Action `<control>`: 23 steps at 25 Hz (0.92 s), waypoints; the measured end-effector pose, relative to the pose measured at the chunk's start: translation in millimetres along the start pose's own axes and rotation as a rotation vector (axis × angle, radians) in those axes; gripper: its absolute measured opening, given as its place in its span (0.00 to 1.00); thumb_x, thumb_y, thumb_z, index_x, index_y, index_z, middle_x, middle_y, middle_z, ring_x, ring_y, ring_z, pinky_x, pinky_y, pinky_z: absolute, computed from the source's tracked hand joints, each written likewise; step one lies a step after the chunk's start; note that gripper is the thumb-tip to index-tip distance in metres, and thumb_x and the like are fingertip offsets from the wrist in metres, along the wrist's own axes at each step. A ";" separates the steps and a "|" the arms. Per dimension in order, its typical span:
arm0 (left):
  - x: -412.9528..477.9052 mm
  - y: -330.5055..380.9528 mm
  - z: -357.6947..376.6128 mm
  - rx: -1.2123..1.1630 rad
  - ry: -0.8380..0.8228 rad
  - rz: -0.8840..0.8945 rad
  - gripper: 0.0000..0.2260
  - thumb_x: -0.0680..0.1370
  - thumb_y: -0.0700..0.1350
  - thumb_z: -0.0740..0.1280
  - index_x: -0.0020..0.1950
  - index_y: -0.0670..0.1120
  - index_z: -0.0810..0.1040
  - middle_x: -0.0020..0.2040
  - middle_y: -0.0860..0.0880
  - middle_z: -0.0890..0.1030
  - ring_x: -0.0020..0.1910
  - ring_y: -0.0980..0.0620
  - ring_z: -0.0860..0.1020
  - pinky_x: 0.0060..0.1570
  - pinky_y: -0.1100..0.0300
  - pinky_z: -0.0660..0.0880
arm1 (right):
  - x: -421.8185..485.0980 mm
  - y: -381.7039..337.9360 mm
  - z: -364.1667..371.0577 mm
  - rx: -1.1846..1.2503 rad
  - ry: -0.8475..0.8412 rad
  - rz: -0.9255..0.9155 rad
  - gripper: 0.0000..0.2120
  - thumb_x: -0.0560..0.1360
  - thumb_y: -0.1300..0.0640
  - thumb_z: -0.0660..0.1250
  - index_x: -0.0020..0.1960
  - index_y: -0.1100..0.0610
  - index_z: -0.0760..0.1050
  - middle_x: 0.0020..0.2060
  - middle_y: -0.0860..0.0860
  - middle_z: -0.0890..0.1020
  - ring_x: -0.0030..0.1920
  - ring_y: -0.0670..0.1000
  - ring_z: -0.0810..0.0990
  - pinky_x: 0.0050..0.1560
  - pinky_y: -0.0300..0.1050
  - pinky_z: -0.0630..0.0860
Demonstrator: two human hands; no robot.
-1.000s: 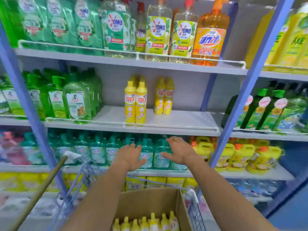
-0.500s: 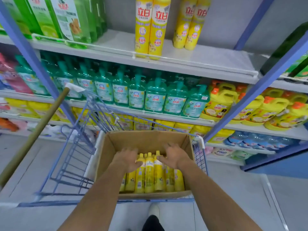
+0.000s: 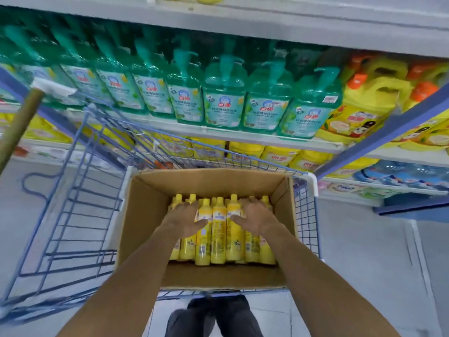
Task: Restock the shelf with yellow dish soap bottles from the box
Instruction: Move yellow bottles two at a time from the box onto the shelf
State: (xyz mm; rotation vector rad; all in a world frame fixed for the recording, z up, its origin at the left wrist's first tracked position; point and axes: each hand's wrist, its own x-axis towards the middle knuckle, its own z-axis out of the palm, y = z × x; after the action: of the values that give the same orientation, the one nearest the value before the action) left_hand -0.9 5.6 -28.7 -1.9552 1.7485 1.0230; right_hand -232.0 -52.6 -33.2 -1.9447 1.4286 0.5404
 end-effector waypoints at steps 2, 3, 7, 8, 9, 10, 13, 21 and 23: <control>21.3 -7.6 1.8 -0.024 0.016 0.003 0.32 0.80 0.62 0.61 0.77 0.44 0.62 0.72 0.42 0.71 0.71 0.40 0.69 0.64 0.45 0.72 | 21.0 6.2 10.1 0.015 -0.005 0.007 0.34 0.80 0.36 0.61 0.77 0.57 0.62 0.73 0.56 0.67 0.73 0.60 0.66 0.65 0.56 0.70; 31.9 -15.4 3.5 -0.033 0.020 -0.011 0.32 0.80 0.63 0.62 0.77 0.45 0.62 0.71 0.42 0.72 0.70 0.40 0.70 0.63 0.45 0.73 | 30.4 9.1 15.8 0.030 -0.009 0.017 0.34 0.79 0.36 0.61 0.77 0.56 0.62 0.72 0.56 0.67 0.72 0.60 0.67 0.64 0.55 0.71; 76.2 -62.0 20.3 -0.059 0.008 -0.109 0.30 0.79 0.62 0.64 0.74 0.46 0.65 0.70 0.42 0.72 0.69 0.40 0.71 0.63 0.45 0.73 | 69.3 18.9 46.6 0.161 -0.013 0.055 0.38 0.77 0.35 0.64 0.78 0.57 0.62 0.71 0.57 0.69 0.70 0.61 0.69 0.66 0.56 0.73; 86.0 -73.1 25.4 -0.072 0.009 -0.129 0.29 0.79 0.61 0.64 0.74 0.45 0.66 0.70 0.42 0.72 0.68 0.40 0.72 0.63 0.46 0.73 | 79.0 21.6 54.3 0.177 0.002 0.066 0.39 0.76 0.35 0.65 0.77 0.57 0.62 0.71 0.58 0.70 0.70 0.62 0.69 0.66 0.56 0.72; 95.6 -82.7 30.3 -0.099 0.012 -0.143 0.29 0.78 0.61 0.65 0.73 0.45 0.66 0.69 0.42 0.73 0.67 0.40 0.73 0.62 0.47 0.73 | 88.1 24.9 61.1 0.187 0.019 0.076 0.39 0.76 0.36 0.67 0.77 0.58 0.63 0.71 0.58 0.71 0.70 0.62 0.70 0.67 0.55 0.72; 105.8 -92.2 37.8 -0.123 0.011 -0.150 0.29 0.78 0.61 0.65 0.72 0.44 0.67 0.68 0.41 0.74 0.66 0.40 0.74 0.61 0.48 0.73 | 96.2 27.7 67.9 0.197 0.029 0.092 0.38 0.75 0.37 0.68 0.76 0.58 0.65 0.70 0.58 0.72 0.70 0.62 0.70 0.67 0.54 0.72; 135.1 -110.9 57.6 -0.209 0.016 -0.169 0.25 0.77 0.59 0.67 0.67 0.45 0.71 0.63 0.42 0.78 0.55 0.42 0.81 0.56 0.49 0.77 | 122.1 35.0 88.0 0.221 0.062 0.121 0.33 0.73 0.40 0.72 0.69 0.59 0.71 0.65 0.59 0.76 0.66 0.61 0.73 0.62 0.51 0.73; 178.2 -128.5 100.6 -0.396 0.094 -0.228 0.20 0.71 0.52 0.75 0.60 0.46 0.79 0.60 0.42 0.82 0.60 0.39 0.79 0.58 0.50 0.77 | 163.4 28.7 116.8 0.367 0.162 0.219 0.32 0.69 0.48 0.79 0.65 0.63 0.71 0.61 0.61 0.79 0.62 0.62 0.77 0.56 0.49 0.73; 178.6 -124.7 100.3 -0.451 0.135 -0.255 0.20 0.70 0.50 0.77 0.60 0.46 0.80 0.60 0.41 0.81 0.61 0.39 0.79 0.58 0.51 0.76 | 162.3 29.2 116.2 0.424 0.187 0.237 0.32 0.67 0.49 0.80 0.64 0.62 0.72 0.59 0.59 0.79 0.60 0.61 0.78 0.52 0.47 0.72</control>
State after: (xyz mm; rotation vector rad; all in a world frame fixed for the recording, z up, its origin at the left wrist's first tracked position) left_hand 87.6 -32.8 -248.2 -2.4940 1.3616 1.3002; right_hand -201.8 -84.9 -230.0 -1.5299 1.7419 0.1395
